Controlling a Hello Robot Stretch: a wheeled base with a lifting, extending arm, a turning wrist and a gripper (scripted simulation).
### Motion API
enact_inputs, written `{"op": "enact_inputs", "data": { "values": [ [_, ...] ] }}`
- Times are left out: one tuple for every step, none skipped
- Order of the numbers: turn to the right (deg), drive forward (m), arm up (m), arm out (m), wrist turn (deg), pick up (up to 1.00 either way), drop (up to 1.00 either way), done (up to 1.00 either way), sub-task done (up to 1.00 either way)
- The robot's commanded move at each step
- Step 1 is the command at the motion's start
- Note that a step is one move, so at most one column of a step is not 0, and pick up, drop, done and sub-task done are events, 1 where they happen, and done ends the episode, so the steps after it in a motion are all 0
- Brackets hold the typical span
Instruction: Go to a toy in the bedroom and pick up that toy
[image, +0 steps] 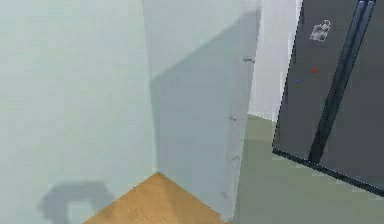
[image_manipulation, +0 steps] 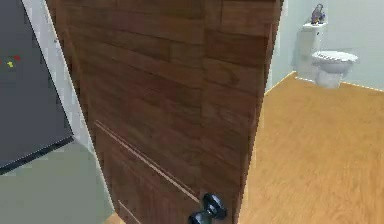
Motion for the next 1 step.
{"op": "enact_inputs", "data": {
  "values": [
    [33.0, 0.00, 0.00, 0.00, 0.0, 0.00, 0.00, 0.00, 0.00]
  ]
}}
